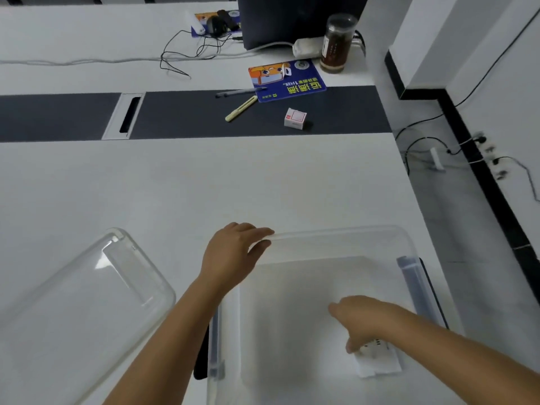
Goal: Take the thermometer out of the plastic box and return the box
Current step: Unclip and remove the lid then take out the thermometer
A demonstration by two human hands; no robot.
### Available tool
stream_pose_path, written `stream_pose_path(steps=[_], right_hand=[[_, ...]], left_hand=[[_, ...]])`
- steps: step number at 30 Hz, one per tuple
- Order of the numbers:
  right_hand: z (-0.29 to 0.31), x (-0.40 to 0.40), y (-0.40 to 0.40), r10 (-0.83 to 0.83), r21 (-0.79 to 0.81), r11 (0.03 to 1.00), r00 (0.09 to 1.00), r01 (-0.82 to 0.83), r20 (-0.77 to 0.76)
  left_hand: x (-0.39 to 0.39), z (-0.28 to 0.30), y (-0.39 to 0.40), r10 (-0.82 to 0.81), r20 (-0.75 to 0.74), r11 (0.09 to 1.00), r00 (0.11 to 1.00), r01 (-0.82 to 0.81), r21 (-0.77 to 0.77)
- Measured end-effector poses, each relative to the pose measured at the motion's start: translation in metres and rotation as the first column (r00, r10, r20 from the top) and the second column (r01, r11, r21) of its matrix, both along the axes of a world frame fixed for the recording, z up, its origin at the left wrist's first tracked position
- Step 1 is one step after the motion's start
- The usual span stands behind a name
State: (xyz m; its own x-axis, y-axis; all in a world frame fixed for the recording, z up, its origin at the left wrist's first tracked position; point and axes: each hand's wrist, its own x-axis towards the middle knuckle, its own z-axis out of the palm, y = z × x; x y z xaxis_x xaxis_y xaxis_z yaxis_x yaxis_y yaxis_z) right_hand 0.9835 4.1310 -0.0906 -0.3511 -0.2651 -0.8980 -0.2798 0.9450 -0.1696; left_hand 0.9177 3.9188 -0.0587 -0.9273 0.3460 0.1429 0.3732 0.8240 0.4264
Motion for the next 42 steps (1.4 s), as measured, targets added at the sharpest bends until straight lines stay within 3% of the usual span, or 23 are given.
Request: stream_pose_path(steps=[8, 10, 12, 13, 14, 15, 18, 20, 22, 23, 27, 30, 35, 42], right_hand=[[-0.006, -0.009, -0.004, 0.227, 0.154, 0.953, 0.95, -0.262, 0.214], [0.05, -0.045, -0.005, 0.132, 0.114, 0.985, 0.991, -0.128, -0.027], [0.062, -0.049, 0.006, -0.061, -0.085, 0.995, 0.985, 0.048, -0.159], [0.069, -0.046, 0.009, -0.229, -0.197, 0.961, 0.961, 0.197, -0.156], [0.068, -0.04, 0.012, -0.384, -0.333, 0.886, 0.913, 0.322, -0.138], [0.068, -0.031, 0.012, -0.561, -0.487, 0.744, 0.824, 0.458, -0.083], [0.064, -0.011, 0.004, -0.878, -0.791, 0.15, 0.448, 0.594, 0.17], [0.067, -0.005, -0.007, -0.907, -0.809, -0.159, 0.239, 0.566, 0.346], [0.074, -0.003, -0.021, -0.846, -0.764, -0.343, 0.174, 0.546, 0.504], [0.077, -0.002, -0.025, -0.814, -0.744, -0.388, 0.175, 0.544, 0.553], [0.085, 0.004, -0.047, -0.769, -0.716, -0.442, 0.182, 0.54, 0.613], [0.09, 0.009, -0.058, -0.812, -0.76, -0.39, 0.196, 0.52, 0.55], [0.092, 0.013, -0.062, -0.838, -0.796, -0.345, 0.219, 0.497, 0.5], [0.092, 0.016, -0.063, -0.867, -0.805, -0.291, 0.213, 0.518, 0.45]], left_hand=[[0.003, -0.009, 0.002, 0.07, 0.035, 0.996, 0.997, -0.072, 0.059], [-0.019, 0.034, -0.009, 0.091, -0.196, 0.995, 0.976, -0.079, 0.068], [-0.028, 0.035, -0.007, 0.087, -0.095, 0.995, 0.992, -0.082, 0.054], [-0.024, 0.031, -0.007, 0.064, -0.132, 0.998, 0.989, -0.061, 0.027], [-0.017, 0.023, -0.009, 0.065, -0.157, 0.998, 0.985, -0.067, -0.005], [-0.009, 0.016, -0.01, 0.068, -0.166, 0.997, 0.984, -0.073, -0.022], [0.015, 0.006, -0.007, 0.091, -0.179, 0.987, 0.98, -0.066, 0.144], [0.029, 0.016, -0.003, 0.07, -0.053, 0.925, 0.996, -0.045, 0.376], [0.047, 0.031, -0.001, 0.002, 0.2, 0.803, 0.98, -0.121, 0.583], [0.054, 0.038, 0.001, -0.035, 0.299, 0.735, 0.953, -0.178, 0.654], [0.072, 0.05, -0.008, -0.156, 0.492, 0.458, 0.857, -0.379, 0.805], [0.08, 0.056, -0.013, -0.213, 0.544, 0.378, 0.812, -0.444, 0.812], [0.084, 0.056, -0.019, -0.163, 0.553, 0.322, 0.817, -0.486, 0.813], [0.085, 0.059, -0.028, -0.215, 0.588, 0.448, 0.78, -0.456, 0.769]])
